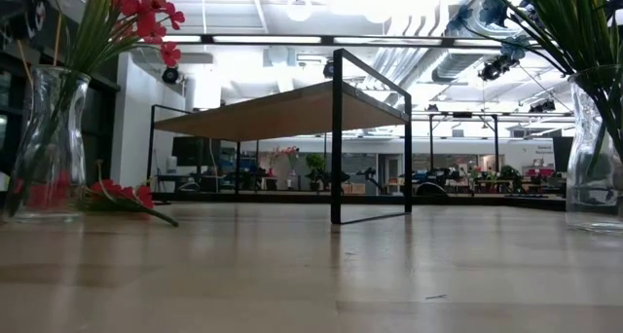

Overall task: Pick and place flowers into a vace then onto a shelf
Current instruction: Put the orange tulip into the left transparent vase

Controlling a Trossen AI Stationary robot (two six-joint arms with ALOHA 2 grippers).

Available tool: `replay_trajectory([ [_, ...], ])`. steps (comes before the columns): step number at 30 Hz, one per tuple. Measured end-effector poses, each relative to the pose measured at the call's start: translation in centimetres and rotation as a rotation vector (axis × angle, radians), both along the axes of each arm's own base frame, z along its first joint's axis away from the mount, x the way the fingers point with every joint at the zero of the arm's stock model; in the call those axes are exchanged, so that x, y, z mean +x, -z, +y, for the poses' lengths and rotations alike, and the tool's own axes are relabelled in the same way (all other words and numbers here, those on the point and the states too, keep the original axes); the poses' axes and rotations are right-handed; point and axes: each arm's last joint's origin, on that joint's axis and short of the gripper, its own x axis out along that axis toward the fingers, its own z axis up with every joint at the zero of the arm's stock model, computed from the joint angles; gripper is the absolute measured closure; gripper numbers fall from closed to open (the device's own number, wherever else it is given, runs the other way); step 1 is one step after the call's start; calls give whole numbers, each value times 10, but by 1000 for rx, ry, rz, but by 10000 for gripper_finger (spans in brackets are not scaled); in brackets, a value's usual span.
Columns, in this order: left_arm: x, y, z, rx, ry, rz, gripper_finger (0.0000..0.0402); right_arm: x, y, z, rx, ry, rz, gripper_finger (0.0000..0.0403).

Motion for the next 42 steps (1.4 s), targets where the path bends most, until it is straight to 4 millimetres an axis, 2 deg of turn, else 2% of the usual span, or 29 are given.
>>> replay_trajectory([
  [5, -1, 29, 1, -68, 23, 10, 381, 0, 0, -1, 6, 23, 13, 137],
  [10, 3, 53, -6, -96, 36, 35, 381, 0, 0, -1, 13, 41, 22, 137],
  [19, 11, 80, -25, -161, 65, 92, 381, 0, -1, -2, 25, 39, 17, 137],
  [28, 16, 84, -36, -265, 111, 146, 381, 0, -2, -3, 45, 38, 8, 137],
  [36, 26, 82, -56, -189, 86, 162, 381, 1, -1, 1, 36, 39, 12, 137],
  [42, 24, 80, -51, -170, 73, 142, 381, 1, -2, 1, 41, 41, 12, 137],
])
